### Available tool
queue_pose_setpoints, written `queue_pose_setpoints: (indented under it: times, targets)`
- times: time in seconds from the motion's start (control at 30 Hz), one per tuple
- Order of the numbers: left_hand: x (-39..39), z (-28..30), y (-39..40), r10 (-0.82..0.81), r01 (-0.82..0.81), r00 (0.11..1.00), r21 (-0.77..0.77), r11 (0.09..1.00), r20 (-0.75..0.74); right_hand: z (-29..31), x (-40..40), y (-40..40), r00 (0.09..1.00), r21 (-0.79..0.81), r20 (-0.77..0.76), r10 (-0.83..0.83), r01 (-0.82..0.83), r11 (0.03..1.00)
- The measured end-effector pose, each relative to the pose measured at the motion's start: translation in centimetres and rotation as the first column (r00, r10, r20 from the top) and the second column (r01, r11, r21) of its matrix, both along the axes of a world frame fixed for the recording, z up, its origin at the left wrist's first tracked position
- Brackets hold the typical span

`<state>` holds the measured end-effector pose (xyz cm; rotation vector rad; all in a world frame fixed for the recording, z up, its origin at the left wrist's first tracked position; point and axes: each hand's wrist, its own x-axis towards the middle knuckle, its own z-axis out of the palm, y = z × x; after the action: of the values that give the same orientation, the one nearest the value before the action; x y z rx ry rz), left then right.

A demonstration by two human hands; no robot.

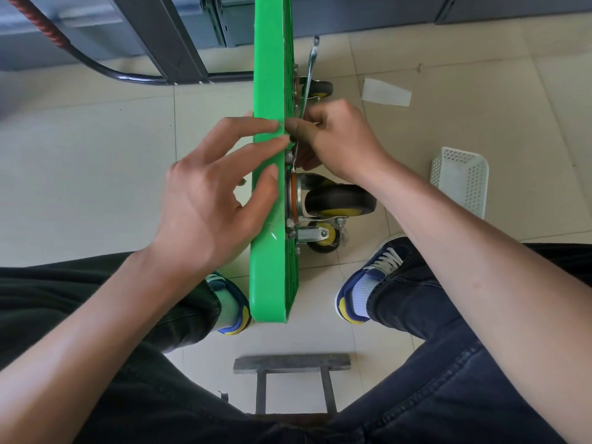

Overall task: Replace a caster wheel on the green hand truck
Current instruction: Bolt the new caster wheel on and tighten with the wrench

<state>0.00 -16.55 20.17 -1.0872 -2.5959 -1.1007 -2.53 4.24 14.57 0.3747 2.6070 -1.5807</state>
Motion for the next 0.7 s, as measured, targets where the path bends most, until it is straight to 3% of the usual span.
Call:
queue_pose_setpoints:
  times: [0.37,0.7]
  targets:
    - [-0.1,-0.1,0.0,0.001,-0.001,1.0,-0.004,1.0,-0.009,0.4,-0.8,0.0,0.985,-0.227,0.172,0.02,0.02,0.974]
    - [-0.1,-0.3,0.0,-0.003,0.003,1.0,0.007,1.0,-0.014,-0.2,-1.2,0.1,0.953,-0.313,0.303,0.005,0.094,0.945]
